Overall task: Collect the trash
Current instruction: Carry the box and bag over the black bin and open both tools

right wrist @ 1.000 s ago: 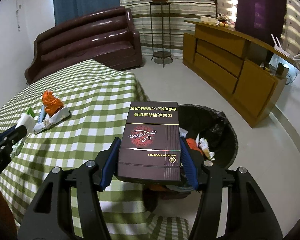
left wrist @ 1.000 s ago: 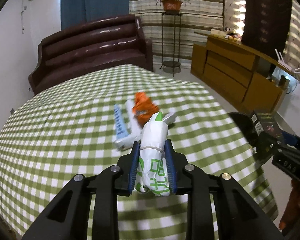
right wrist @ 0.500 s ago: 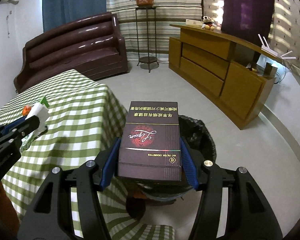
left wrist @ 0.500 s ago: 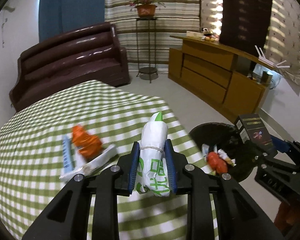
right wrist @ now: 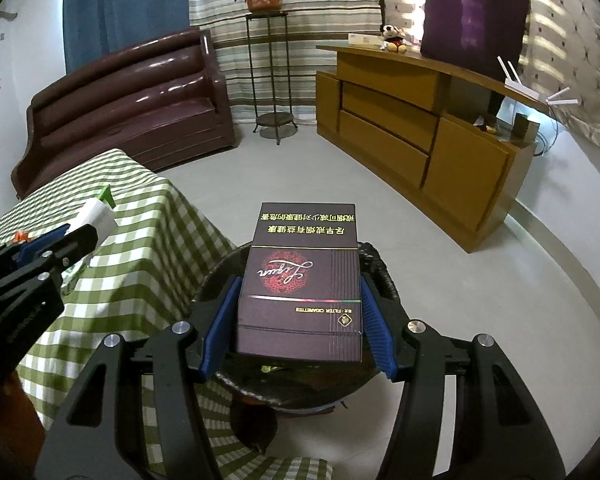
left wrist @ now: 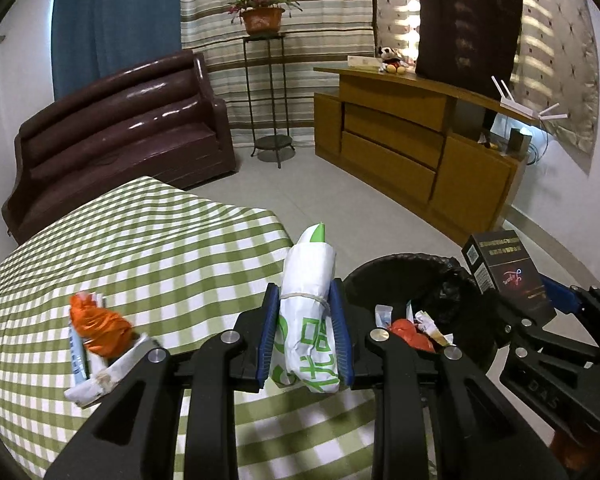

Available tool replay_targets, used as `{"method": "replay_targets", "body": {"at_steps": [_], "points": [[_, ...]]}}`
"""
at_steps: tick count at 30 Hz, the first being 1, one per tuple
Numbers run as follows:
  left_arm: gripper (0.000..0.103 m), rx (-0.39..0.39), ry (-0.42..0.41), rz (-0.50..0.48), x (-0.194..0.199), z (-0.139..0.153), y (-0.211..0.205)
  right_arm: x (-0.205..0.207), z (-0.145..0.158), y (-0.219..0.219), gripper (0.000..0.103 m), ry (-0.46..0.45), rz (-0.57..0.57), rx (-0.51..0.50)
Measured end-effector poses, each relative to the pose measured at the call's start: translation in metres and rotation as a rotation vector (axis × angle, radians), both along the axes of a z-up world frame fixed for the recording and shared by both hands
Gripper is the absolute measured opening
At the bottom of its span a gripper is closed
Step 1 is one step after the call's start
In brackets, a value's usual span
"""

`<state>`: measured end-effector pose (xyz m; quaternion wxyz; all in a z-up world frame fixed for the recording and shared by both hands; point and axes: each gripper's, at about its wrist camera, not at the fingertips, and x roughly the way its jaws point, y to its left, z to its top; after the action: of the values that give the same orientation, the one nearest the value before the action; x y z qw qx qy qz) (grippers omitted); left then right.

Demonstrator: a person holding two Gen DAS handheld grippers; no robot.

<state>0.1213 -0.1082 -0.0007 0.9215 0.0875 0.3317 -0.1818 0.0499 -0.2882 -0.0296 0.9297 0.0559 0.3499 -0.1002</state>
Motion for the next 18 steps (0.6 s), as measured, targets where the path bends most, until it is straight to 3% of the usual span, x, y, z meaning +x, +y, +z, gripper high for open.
{"method": "replay_targets", "body": {"at_steps": [18], "points": [[0.030, 0.080, 0.035, -0.028, 0.024, -0.025, -0.051, 0.025, -0.017, -0.031, 0.057, 0.016, -0.022, 0.038]]}}
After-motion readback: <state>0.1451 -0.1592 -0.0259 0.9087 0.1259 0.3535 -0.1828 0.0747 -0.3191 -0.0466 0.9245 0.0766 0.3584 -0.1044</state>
